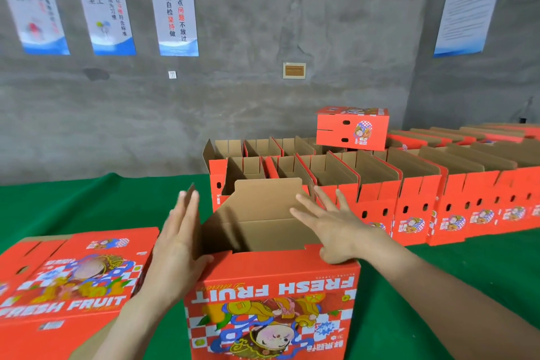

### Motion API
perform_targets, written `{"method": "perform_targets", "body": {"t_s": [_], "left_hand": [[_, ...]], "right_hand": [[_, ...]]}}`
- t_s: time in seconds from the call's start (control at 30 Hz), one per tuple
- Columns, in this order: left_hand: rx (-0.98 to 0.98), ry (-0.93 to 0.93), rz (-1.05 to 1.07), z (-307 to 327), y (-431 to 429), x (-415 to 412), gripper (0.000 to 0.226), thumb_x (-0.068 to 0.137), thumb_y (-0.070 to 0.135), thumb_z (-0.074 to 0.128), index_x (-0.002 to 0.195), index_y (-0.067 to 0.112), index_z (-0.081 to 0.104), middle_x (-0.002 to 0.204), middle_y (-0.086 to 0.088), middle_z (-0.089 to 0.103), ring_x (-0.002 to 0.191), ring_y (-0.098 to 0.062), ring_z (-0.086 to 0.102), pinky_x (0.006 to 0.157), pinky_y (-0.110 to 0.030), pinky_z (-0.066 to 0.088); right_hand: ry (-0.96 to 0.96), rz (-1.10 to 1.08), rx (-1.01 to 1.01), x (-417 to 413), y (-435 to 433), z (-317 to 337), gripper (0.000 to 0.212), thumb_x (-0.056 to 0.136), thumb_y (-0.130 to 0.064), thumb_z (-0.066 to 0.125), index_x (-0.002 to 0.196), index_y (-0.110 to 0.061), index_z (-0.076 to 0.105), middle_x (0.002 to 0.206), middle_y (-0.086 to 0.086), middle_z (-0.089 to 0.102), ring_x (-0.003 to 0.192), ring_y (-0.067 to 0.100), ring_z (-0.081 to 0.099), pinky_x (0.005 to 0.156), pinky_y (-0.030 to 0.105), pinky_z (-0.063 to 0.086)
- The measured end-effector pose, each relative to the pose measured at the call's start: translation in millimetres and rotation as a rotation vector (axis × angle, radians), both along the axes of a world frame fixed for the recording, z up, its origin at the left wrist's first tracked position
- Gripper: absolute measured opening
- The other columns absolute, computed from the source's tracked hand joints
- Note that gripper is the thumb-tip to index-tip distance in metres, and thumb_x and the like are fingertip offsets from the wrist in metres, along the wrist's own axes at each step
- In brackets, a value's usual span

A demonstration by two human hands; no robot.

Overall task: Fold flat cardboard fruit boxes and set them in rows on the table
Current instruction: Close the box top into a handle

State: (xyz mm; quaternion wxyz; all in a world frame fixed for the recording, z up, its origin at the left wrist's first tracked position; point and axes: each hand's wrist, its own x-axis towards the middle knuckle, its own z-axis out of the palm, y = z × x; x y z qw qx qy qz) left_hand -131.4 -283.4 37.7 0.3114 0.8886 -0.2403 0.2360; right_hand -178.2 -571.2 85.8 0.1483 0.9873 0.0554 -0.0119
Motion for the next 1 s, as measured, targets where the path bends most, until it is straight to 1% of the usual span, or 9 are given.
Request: {"method": "perform_targets", "body": {"t_s": [0.13, 0.23, 0.3, 0.4, 0.5, 0.6, 0.7, 0.87, 1.0], "left_hand": [[0.038, 0.182, -0.261, -1, -1, 2, 0.109, 0.075, 0.032, 0.077, 0.143, 0.056, -0.004, 0.127, 0.048, 0.039, 0.118, 0.027, 0.034, 0.095, 0.002, 0.027], [0.246, 0.149, -0.189, 7, -8, 14, 0.063, 0.083, 0.061, 0.047, 0.142, 0.045, 0.032, 0.12, 0.018, 0.063, 0.113, -0.003, 0.057, 0.089, -0.015, 0.041], [0.239, 0.096, -0.117, 15, -20, 25, 0.044, 0.094, 0.045, 0.042, 0.138, 0.036, 0.045, 0.115, -0.003, 0.06, 0.109, -0.023, 0.057, 0.089, -0.027, 0.042], [0.487, 0.118, 0.008, 25, -39, 38, 0.061, 0.088, 0.032, 0.055, 0.143, 0.046, 0.03, 0.14, -0.009, 0.025, 0.133, -0.029, 0.027, 0.111, -0.04, 0.027], [0.494, 0.297, -0.044, 24, -48, 49, 0.084, 0.077, 0.025, 0.06, 0.143, 0.053, 0.017, 0.156, 0.003, -0.013, 0.144, -0.03, 0.001, 0.117, -0.049, 0.013], [0.406, 0.354, -0.127, 22, -45, 57, 0.086, 0.076, 0.025, 0.064, 0.144, 0.052, 0.019, 0.154, 0.003, 0.003, 0.137, -0.027, 0.024, 0.112, -0.042, 0.029], [0.271, 0.304, -0.218, 17, -39, 61, 0.09, 0.074, 0.02, 0.071, 0.144, 0.049, 0.022, 0.144, 0.006, 0.012, 0.132, -0.021, 0.03, 0.11, -0.037, 0.032], [-0.046, 0.191, -0.306, 7, -33, 59, 0.114, 0.068, 0.011, 0.081, 0.141, 0.058, 0.008, 0.124, 0.013, 0.044, 0.115, -0.003, 0.046, 0.101, -0.02, 0.034], [-0.022, 0.098, -0.344, 7, -32, 50, 0.058, 0.07, -0.008, 0.068, 0.094, 0.041, 0.049, 0.089, 0.009, 0.057, 0.085, -0.004, 0.056, 0.08, -0.022, 0.042]], "right_hand": [[0.014, 0.006, 0.029, 2, 0, -1, 0.102, 0.077, -0.01, 0.056, 0.151, -0.032, -0.011, 0.155, 0.0, -0.03, 0.138, 0.025, -0.035, 0.113, 0.052, -0.017], [-0.042, 0.045, 0.092, 0, -3, -6, 0.102, 0.077, -0.009, 0.056, 0.151, -0.034, -0.011, 0.156, -0.002, -0.027, 0.138, 0.023, -0.035, 0.114, 0.045, -0.016], [-0.078, 0.085, 0.151, -2, -6, -9, 0.1, 0.078, -0.007, 0.055, 0.151, -0.036, -0.007, 0.157, -0.005, -0.025, 0.14, 0.021, -0.033, 0.116, 0.041, -0.014], [-0.183, 0.226, 0.311, -8, -12, -16, 0.101, 0.082, -0.003, 0.053, 0.145, -0.051, -0.009, 0.154, -0.017, -0.029, 0.144, 0.017, -0.023, 0.12, 0.04, 0.007], [-0.379, 0.404, 0.469, -18, -20, -30, 0.102, 0.086, -0.012, 0.065, 0.142, -0.058, -0.007, 0.157, -0.018, -0.018, 0.144, 0.014, 0.024, 0.102, 0.034, 0.044], [-0.417, 0.329, 0.778, -19, -27, -44, 0.077, 0.089, -0.033, 0.064, 0.143, -0.057, 0.014, 0.146, -0.032, 0.031, 0.128, -0.007, 0.04, 0.1, 0.022, 0.041], [-0.391, 0.222, 0.939, -12, -30, -52, 0.022, 0.093, -0.025, 0.061, 0.112, -0.03, 0.067, 0.103, -0.026, 0.066, 0.101, -0.01, 0.059, 0.093, 0.021, 0.045], [-0.414, 0.064, 1.222, -5, -28, -47, 0.026, 0.092, -0.005, 0.057, 0.082, -0.025, 0.069, 0.069, -0.011, 0.072, 0.075, 0.004, 0.067, 0.074, 0.013, 0.045], [-0.539, 0.01, 1.28, 0, -26, -49, 0.018, 0.094, -0.016, 0.056, 0.104, -0.03, 0.061, 0.096, -0.012, 0.067, 0.094, 0.006, 0.061, 0.083, 0.02, 0.046]]}}
